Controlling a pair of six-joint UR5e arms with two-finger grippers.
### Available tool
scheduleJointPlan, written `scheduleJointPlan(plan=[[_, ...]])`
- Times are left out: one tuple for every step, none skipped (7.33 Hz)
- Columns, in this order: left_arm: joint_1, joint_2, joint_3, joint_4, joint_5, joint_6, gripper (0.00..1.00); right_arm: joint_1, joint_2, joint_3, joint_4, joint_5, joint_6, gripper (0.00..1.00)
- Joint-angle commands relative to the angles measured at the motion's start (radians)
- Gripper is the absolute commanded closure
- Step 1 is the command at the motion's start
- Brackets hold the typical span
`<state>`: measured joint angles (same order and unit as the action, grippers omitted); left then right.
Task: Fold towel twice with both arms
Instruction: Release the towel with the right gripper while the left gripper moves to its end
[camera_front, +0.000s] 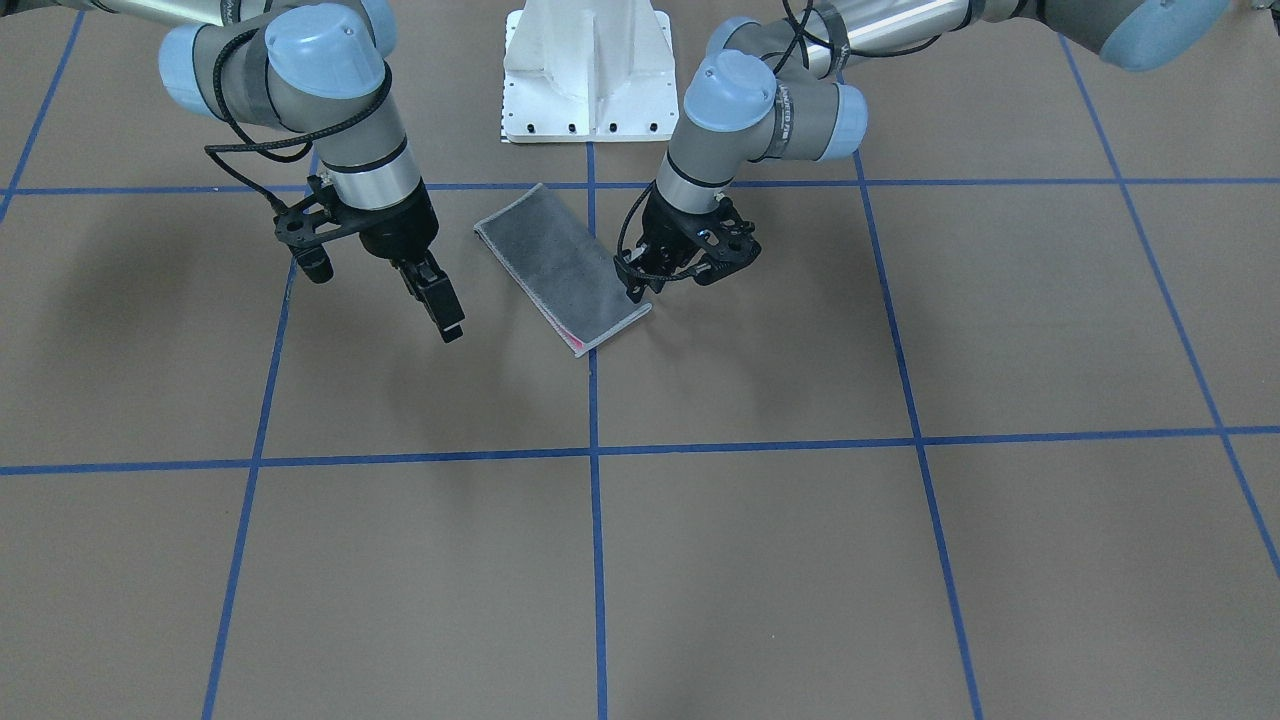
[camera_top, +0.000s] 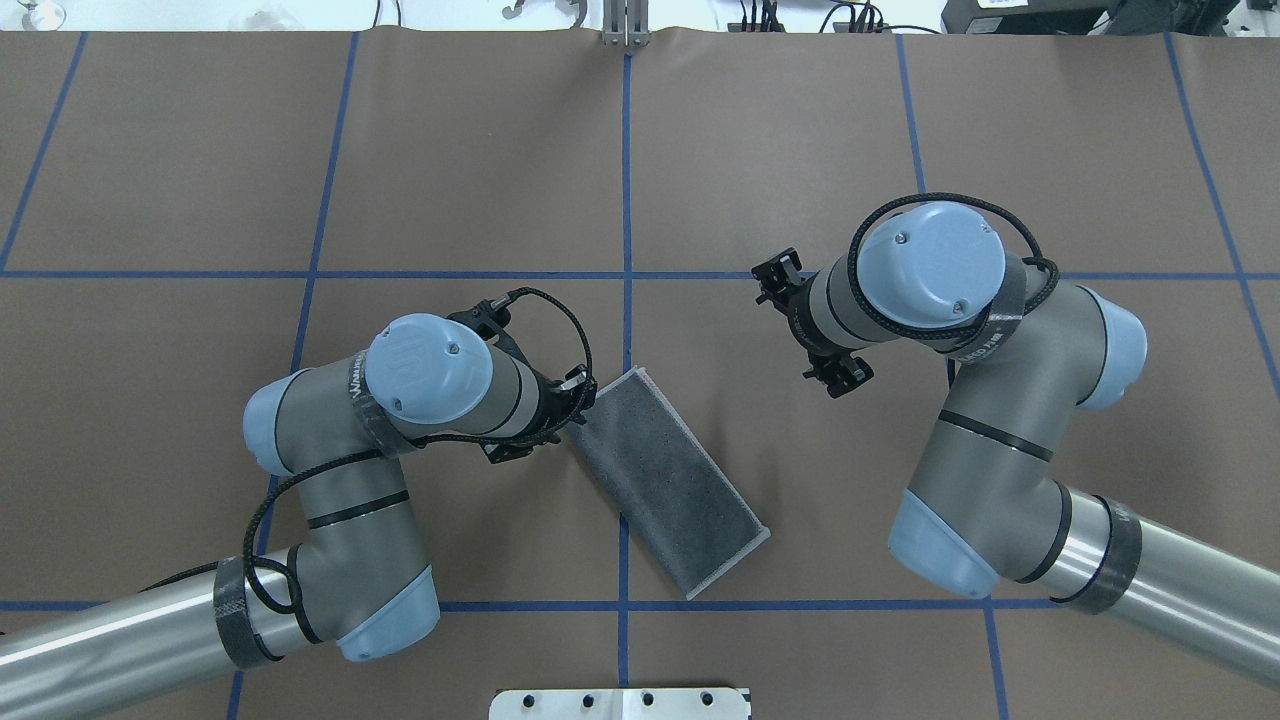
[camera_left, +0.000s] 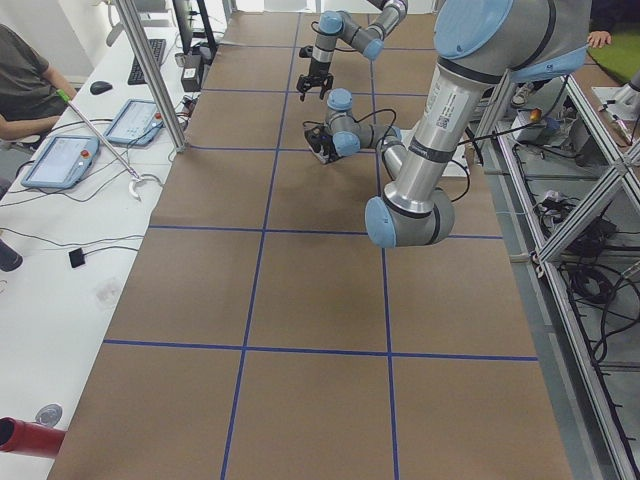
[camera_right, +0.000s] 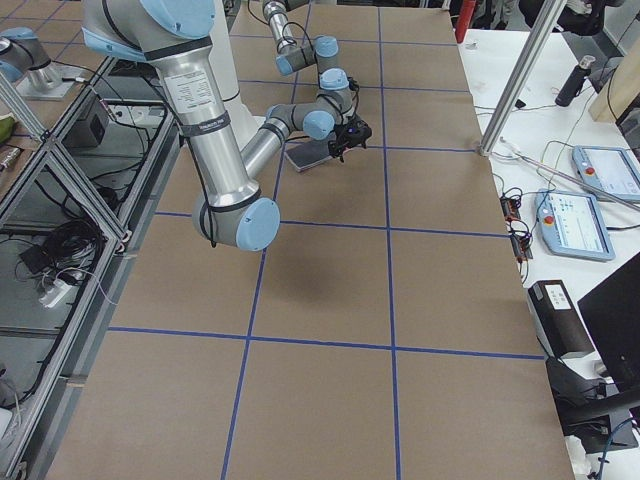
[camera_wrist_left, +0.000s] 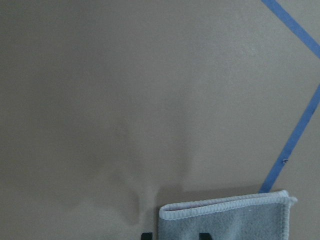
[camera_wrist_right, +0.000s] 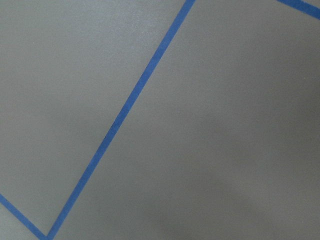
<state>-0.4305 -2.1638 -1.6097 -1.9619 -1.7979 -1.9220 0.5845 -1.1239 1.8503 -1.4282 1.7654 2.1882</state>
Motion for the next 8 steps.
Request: scheduleJointPlan(plan=[[0.002,-0.005,0.008,0.0,0.0,0.003,0.57,0.0,-0.005,-0.002,-0.001,0.0,-0.01,0.0],[0.001,-0.008,0.016,0.0,0.0,0.003,0.57,0.0,-0.005,-0.006,-0.002,0.002,-0.01,0.0],[0.002,-0.008,0.017,0.0,0.002,0.003,0.57,-0.002,-0.005,-0.006,-0.002,0.002,-0.01,0.0],[0.003,-0.01,0.024,-0.002,0.002,0.003,0.57,-0.002,-0.005,-0.006,-0.002,0.002,-0.01,0.0],[0.003,-0.016,0.025,0.0,0.002,0.003,0.57,-0.002,-0.005,-0.008,-0.002,0.002,-0.01,0.0],[0.003,-0.019,0.031,0.0,0.002,0.003,0.57,-0.002,-0.002,-0.008,-0.003,0.002,-0.01,0.0],[0.003,-0.021,0.034,-0.002,0.002,0.003,0.58,-0.002,-0.002,-0.008,-0.003,0.003,-0.01,0.0],[0.004,-0.021,0.036,-0.002,0.002,0.003,0.61,-0.002,-0.002,-0.008,-0.003,0.003,-0.01,0.0]])
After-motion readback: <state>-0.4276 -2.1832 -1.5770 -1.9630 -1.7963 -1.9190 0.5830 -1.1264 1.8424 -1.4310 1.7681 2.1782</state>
